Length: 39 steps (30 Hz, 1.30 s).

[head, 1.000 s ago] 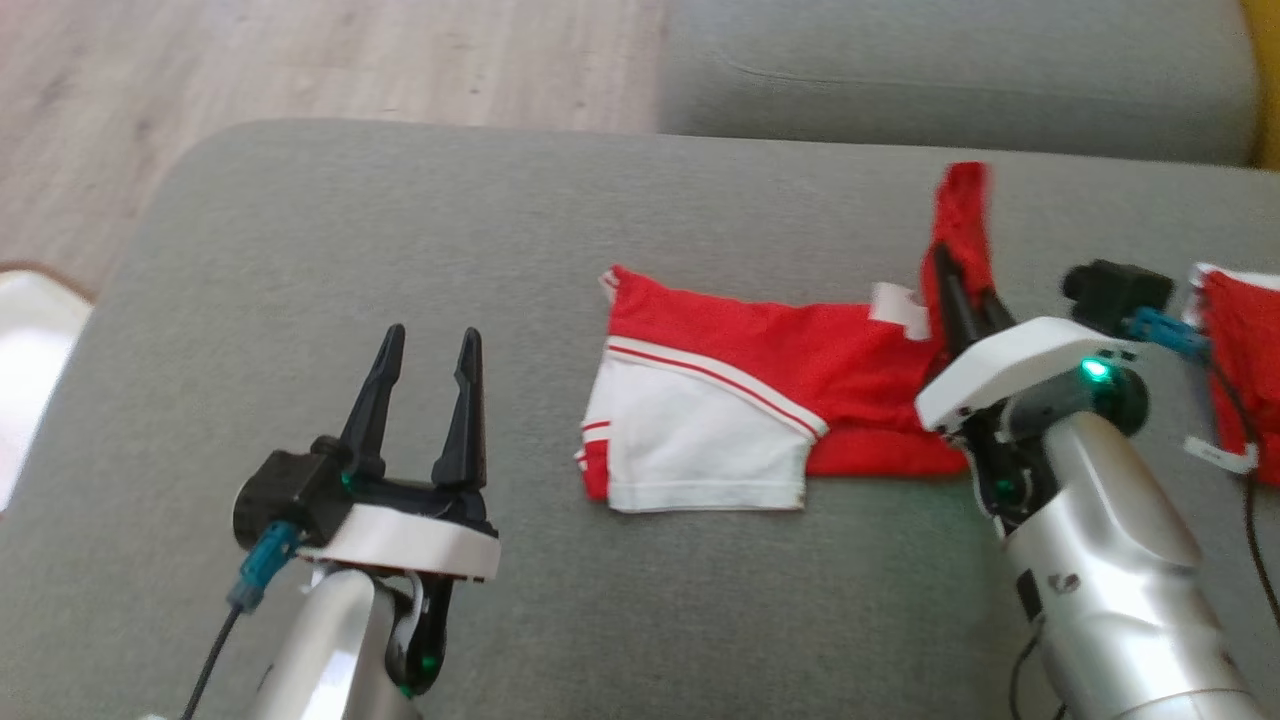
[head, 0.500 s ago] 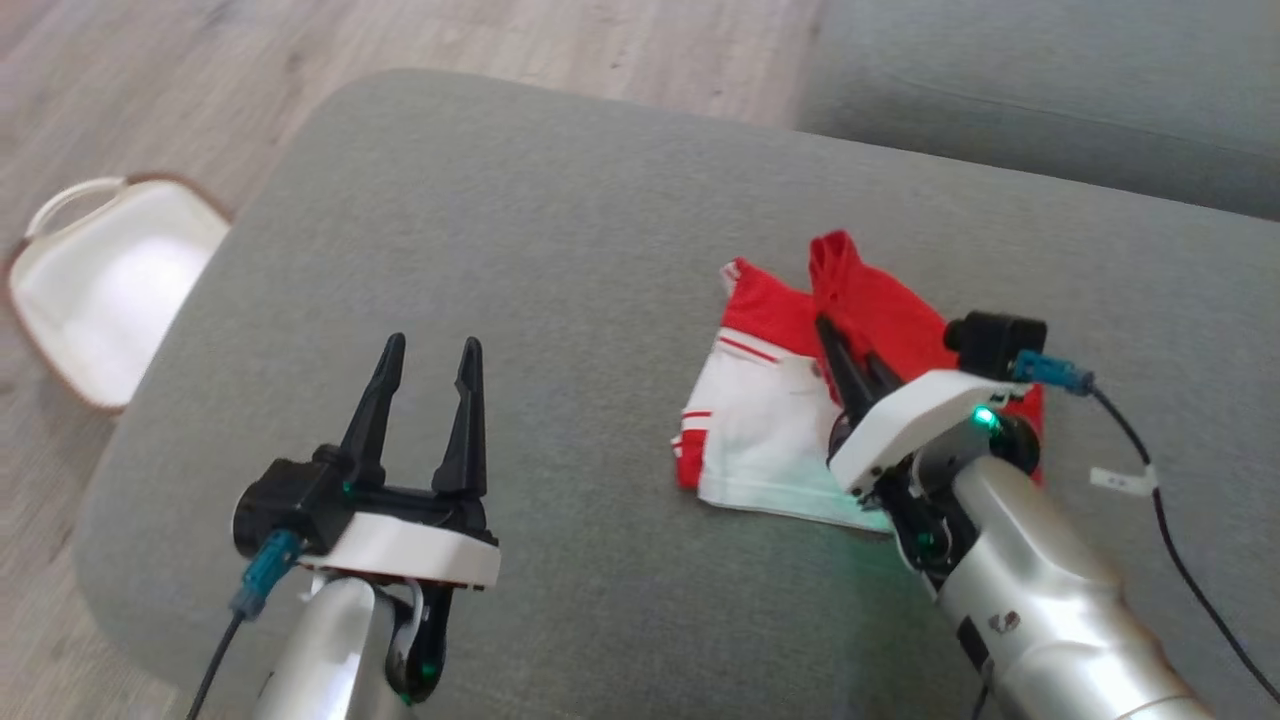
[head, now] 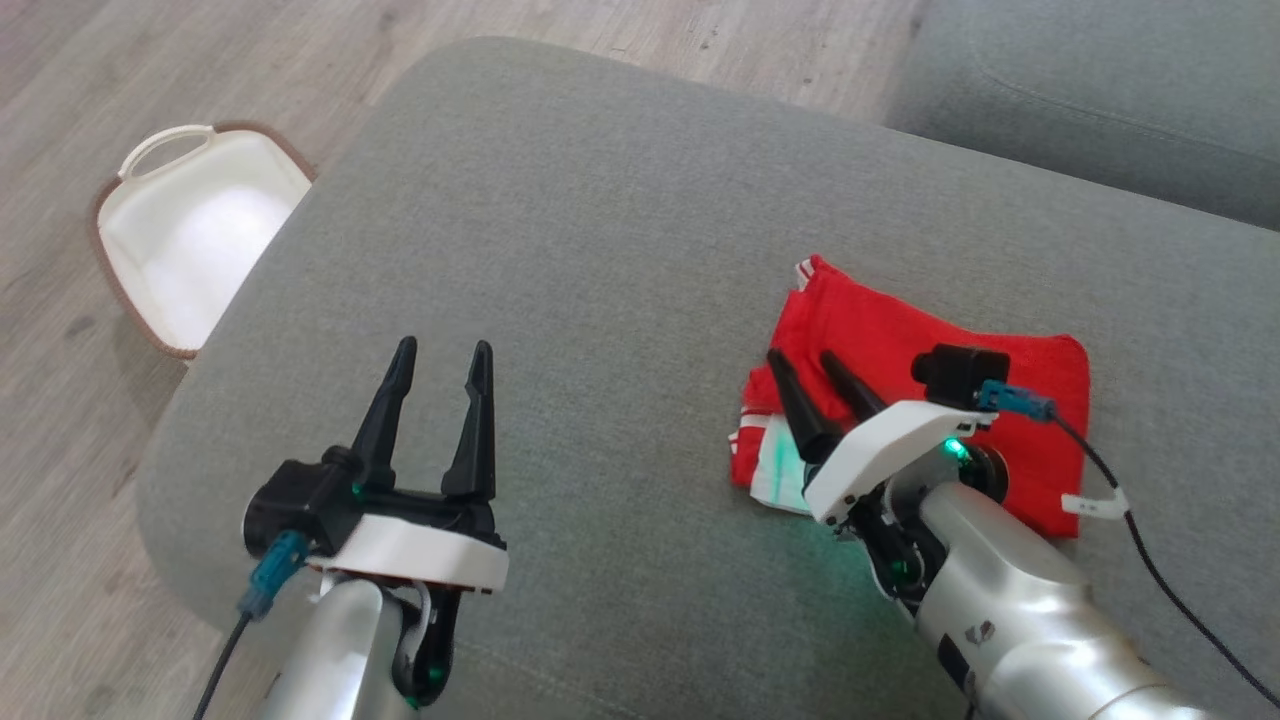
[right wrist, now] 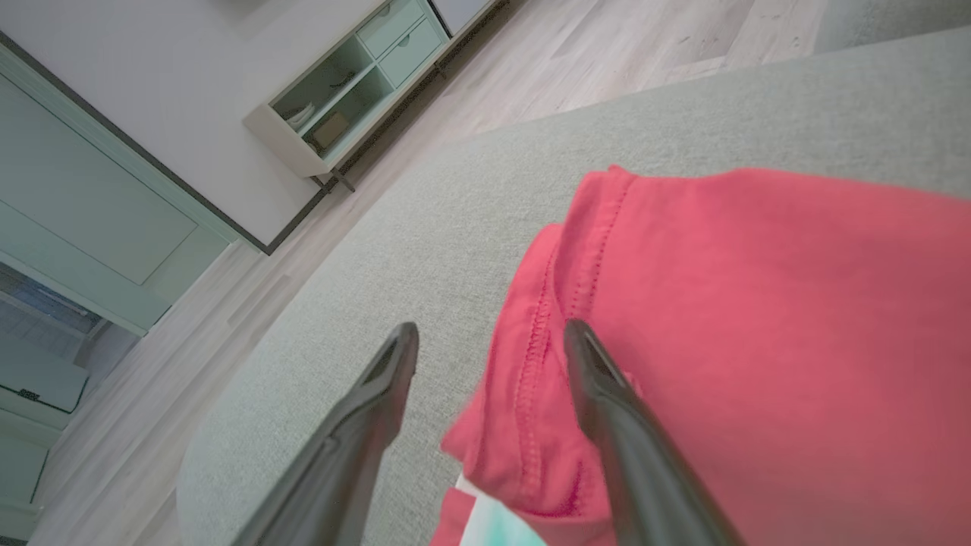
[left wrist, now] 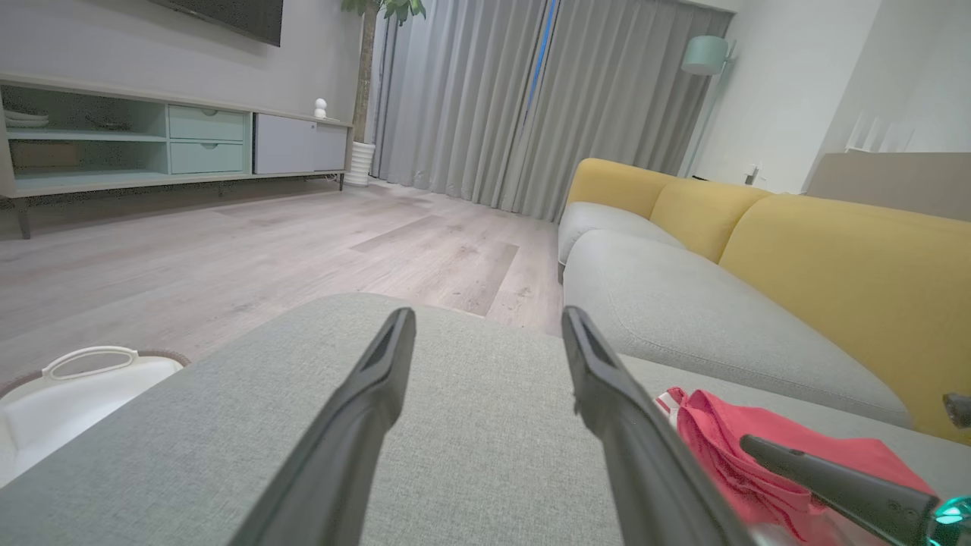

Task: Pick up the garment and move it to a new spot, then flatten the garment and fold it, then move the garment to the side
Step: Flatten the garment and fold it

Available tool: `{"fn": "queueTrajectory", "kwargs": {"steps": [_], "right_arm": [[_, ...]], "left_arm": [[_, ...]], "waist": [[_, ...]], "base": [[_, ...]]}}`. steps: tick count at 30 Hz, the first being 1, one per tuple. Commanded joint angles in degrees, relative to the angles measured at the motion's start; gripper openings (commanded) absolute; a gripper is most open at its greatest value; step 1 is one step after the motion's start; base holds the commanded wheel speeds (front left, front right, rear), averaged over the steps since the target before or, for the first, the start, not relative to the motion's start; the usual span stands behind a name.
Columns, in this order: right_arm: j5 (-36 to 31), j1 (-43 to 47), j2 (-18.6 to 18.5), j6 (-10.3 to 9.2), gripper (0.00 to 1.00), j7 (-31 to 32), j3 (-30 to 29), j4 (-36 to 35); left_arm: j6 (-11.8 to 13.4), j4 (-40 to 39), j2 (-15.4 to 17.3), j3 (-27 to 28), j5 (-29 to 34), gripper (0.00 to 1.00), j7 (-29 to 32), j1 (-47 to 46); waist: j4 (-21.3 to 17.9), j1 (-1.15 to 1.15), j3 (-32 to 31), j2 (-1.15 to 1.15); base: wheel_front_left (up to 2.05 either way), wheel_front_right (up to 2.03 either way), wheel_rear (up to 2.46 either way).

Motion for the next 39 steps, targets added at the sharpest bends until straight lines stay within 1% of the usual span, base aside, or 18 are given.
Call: {"fn": "queueTrajectory", "kwargs": {"steps": [1,4,7,10,12,15,18,19,20,21,25,29,35,37,39], "right_arm": [[0.6,-2.5,0.9,-0.05,1.0,-0.9,0.9,-1.1],[2.2,-3.2,0.9,-0.05,1.0,-1.7,3.5,-1.2],[2.3,-4.3,0.9,-0.05,1.0,-3.0,5.1,-1.0],[-0.5,-6.1,0.9,-0.05,1.0,-4.3,5.2,0.5],[-3.0,-7.2,0.7,-0.05,1.0,-4.6,4.1,1.6],[-8.5,-8.0,-1.4,-0.05,1.0,-4.7,-0.7,-0.3],[-15.4,-6.3,-4.0,-0.05,1.0,-4.8,-6.0,-3.6],[-19.4,-4.4,-5.1,-0.05,1.0,-4.8,-9.6,-5.8],[-19.4,-4.4,-5.1,-0.05,1.0,-4.8,-9.6,-5.8],[-22.8,-2.3,-5.7,-0.05,1.0,-4.8,-12.5,-7.4],[-29.4,1.5,-6.6,-0.05,1.0,-4.8,-18.3,-12.2],[-34.4,6.1,-5.9,-0.05,1.0,-4.8,-23.7,-17.3],[-41.3,13.7,-2.4,-0.05,1.0,-4.8,-31.6,-27.3],[-43.9,16.4,-1.3,-0.05,1.0,-4.8,-32.8,-29.9],[-45.5,18.6,-0.4,-0.05,1.0,-4.8,-33.5,-31.6]], "left_arm": [[-0.3,-1.8,0.4,2.1,0.0,1.0,-0.5,-1.3],[-0.3,-1.7,0.4,2.5,0.4,1.0,-0.5,-1.2],[-0.3,-1.8,0.4,2.9,0.7,1.0,-0.5,-1.2],[-0.3,-2.1,0.4,3.3,1.0,1.0,-0.5,-1.1],[-0.3,-2.3,0.4,3.7,1.1,1.0,-0.5,-1.1],[-0.3,-2.6,0.4,4.6,1.3,1.0,-0.5,-1.0],[-0.3,-2.7,0.4,5.4,1.5,1.0,-0.5,-1.1],[-0.3,-2.7,0.4,6.1,1.6,1.0,-0.5,-1.1],[-0.3,-2.7,0.4,6.1,1.6,1.0,-0.5,-1.1],[-0.2,-2.7,0.4,7.1,1.6,1.0,-0.5,-1.0],[-0.1,-2.4,0.4,9.3,2.3,1.0,-0.5,-0.8],[-0.2,-1.9,0.4,10.4,3.0,1.0,-0.5,-0.6],[-0.2,-1.7,0.4,11.1,3.8,1.0,-0.5,0.3],[-0.2,-2.0,0.4,10.7,5.7,1.0,-0.5,0.6],[-0.2,-1.9,0.4,10.7,6.2,1.0,-0.5,1.3]], "waist": [[-0.2,0.0,-0.1,0.0],[-1.5,0.0,-0.4,0.0],[-3.5,0.0,-0.9,0.0],[-6.1,0.0,-1.4,0.0],[-8.1,0.0,-1.5,0.0],[-11.3,0.0,-1.7,0.0],[-14.1,0.0,-1.7,0.0],[-15.9,0.0,-1.8,0.0],[-15.9,0.0,-1.8,0.0],[-17.5,0.0,-1.6,0.0],[-20.3,0.0,-1.3,0.0],[-22.0,0.0,-1.2,0.0],[-24.0,0.0,-1.1,0.0],[-24.3,0.0,-1.2,0.0],[-24.7,0.0,-1.2,0.0]], "base": [[0.0,0.0,0.0],[0.0,0.0,0.0],[0.0,0.0,0.0],[0.0,0.0,0.0],[0.0,0.0,0.0],[0.0,0.0,0.0],[0.0,0.0,0.0],[0.0,0.0,0.0],[0.0,0.0,0.0],[0.0,0.0,0.0],[0.0,0.0,0.0],[0.0,0.0,0.0],[0.0,0.0,0.0],[0.0,0.0,0.0],[0.0,0.0,0.0]]}}
